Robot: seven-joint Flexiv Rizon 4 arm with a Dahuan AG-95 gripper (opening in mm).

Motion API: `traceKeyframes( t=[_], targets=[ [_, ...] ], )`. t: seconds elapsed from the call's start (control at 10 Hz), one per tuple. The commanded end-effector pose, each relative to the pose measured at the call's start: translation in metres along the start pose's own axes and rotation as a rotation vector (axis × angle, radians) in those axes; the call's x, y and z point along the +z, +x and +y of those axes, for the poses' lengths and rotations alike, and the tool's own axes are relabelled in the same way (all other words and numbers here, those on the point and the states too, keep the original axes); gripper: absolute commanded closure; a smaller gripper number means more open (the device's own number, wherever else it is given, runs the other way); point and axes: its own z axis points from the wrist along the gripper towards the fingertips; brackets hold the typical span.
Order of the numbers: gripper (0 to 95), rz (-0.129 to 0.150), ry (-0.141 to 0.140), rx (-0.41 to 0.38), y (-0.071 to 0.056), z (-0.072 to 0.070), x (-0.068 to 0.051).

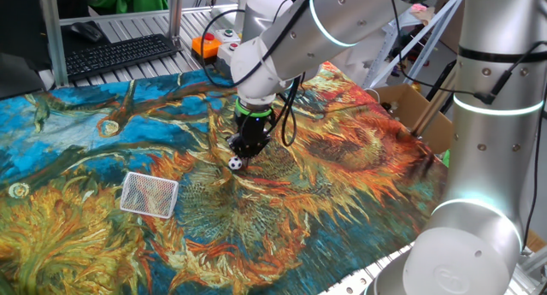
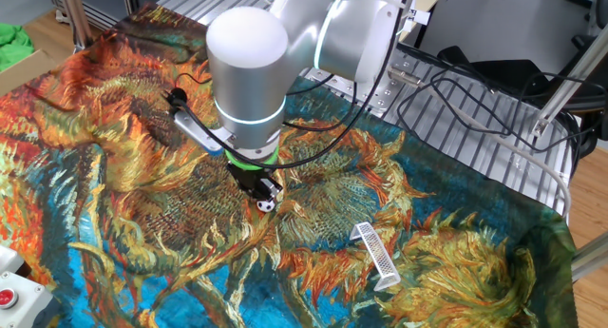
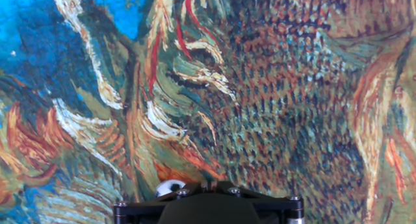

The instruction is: Push the soccer ball into the goal

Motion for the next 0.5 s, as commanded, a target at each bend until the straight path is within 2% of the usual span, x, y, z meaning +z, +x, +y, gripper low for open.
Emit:
traceKeyframes(
  t=[0.1, 0.5],
  targets=[
    [95.0, 0.001, 0.001, 0.008, 0.0025, 0.0049, -0.0045],
    [95.0, 0.001, 0.000, 0.011, 0.0042, 0.0084, -0.0065]
  ],
)
